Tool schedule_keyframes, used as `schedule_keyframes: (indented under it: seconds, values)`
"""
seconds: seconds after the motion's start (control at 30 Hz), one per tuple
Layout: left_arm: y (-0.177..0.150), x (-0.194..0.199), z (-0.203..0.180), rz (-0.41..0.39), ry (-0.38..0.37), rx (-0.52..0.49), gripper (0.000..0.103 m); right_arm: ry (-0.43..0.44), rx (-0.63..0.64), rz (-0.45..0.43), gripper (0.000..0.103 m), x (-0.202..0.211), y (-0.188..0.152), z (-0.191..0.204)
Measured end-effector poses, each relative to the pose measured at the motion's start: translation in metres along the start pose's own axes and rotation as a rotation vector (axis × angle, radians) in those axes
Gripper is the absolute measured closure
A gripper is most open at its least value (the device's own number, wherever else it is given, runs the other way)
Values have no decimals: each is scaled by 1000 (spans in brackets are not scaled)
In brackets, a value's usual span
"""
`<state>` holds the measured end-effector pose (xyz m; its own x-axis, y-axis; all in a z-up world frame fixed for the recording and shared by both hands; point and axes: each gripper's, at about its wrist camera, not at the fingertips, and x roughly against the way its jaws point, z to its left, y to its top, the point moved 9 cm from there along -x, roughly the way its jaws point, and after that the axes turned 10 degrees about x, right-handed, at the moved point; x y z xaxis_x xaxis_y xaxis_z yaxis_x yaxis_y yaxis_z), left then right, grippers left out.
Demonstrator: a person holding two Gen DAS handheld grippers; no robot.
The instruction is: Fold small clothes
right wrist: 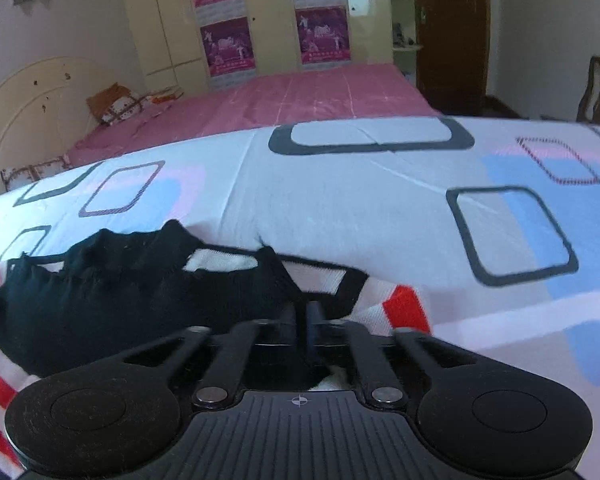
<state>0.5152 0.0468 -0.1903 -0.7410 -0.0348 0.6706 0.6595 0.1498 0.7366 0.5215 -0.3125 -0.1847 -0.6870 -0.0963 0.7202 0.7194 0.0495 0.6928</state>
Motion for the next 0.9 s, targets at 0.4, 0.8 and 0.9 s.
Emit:
schedule_keyframes:
  seconds: [0.4, 0.8, 0.9]
  values:
    - [6, 46, -15, -71, -83, -16, 65, 78, -20, -103, 103, 47, 7, 18]
    - [-40, 71, -57, 39, -169, -57, 62, 259, 78, -65, 103, 64, -23, 123]
    - [-48, 66, -42, 56, -131, -35, 59, 233, 118, -33, 103, 61, -38, 128]
